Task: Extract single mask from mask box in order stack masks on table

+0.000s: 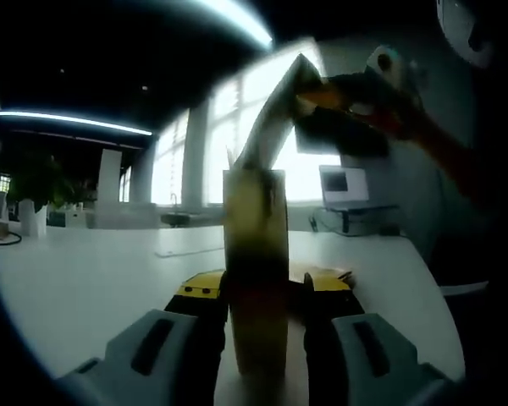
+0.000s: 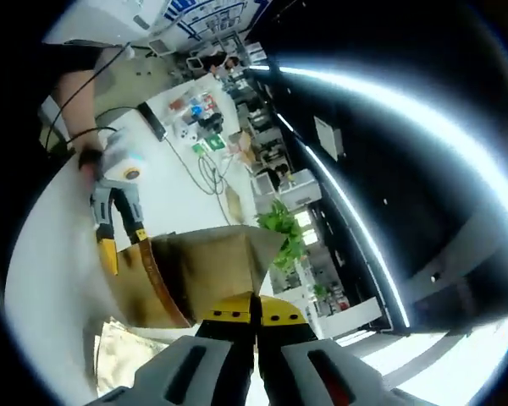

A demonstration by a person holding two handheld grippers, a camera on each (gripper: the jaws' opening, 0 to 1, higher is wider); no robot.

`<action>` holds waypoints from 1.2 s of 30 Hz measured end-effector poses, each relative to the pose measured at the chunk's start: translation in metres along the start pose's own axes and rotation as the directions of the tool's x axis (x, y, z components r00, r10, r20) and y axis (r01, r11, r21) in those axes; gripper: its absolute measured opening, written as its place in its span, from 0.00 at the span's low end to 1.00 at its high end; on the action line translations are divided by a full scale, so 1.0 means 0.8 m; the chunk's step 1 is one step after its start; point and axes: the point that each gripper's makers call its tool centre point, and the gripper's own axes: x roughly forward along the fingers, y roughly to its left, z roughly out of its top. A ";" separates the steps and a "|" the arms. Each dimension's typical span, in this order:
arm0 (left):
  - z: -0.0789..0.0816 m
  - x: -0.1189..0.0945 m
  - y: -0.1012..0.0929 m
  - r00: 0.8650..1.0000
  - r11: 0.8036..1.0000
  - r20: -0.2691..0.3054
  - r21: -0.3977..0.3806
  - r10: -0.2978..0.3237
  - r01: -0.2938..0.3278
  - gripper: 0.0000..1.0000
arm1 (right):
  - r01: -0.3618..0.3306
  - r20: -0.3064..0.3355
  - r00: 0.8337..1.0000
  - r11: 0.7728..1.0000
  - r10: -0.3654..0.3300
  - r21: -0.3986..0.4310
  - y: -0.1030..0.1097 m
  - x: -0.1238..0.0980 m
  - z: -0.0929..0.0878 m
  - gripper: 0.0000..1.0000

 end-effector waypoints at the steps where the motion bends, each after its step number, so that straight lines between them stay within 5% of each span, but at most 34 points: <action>1: 0.000 0.000 0.000 1.000 1.000 0.000 0.002 0.000 0.000 0.26 | 0.007 -0.004 1.000 1.000 -0.007 0.002 0.001 0.001 0.001 0.00; 13: -0.001 0.000 0.002 1.000 1.000 -0.003 0.007 0.008 -0.008 0.26 | 0.176 -0.031 0.984 0.984 -0.176 -0.005 -0.022 -0.021 0.003 0.00; 20: -0.003 0.001 0.000 1.000 1.000 -0.012 0.011 0.007 -0.007 0.26 | 0.311 -0.121 0.940 0.947 -0.319 -0.076 -0.046 -0.041 -0.021 0.00; 26: -0.005 0.001 -0.003 1.000 1.000 -0.019 0.013 -0.002 0.002 0.26 | 0.342 -0.167 0.922 0.937 -0.350 -0.077 -0.043 -0.049 -0.029 0.00; 33: -0.007 0.002 -0.003 1.000 1.000 -0.025 0.017 -0.003 0.003 0.26 | 0.423 -0.239 0.869 0.901 -0.434 -0.100 -0.048 -0.068 -0.052 0.00; 36: -0.006 0.002 -0.003 1.000 1.000 -0.025 0.018 0.002 -0.002 0.26 | 0.418 -0.278 0.860 0.903 -0.428 -0.098 -0.042 -0.071 -0.067 0.00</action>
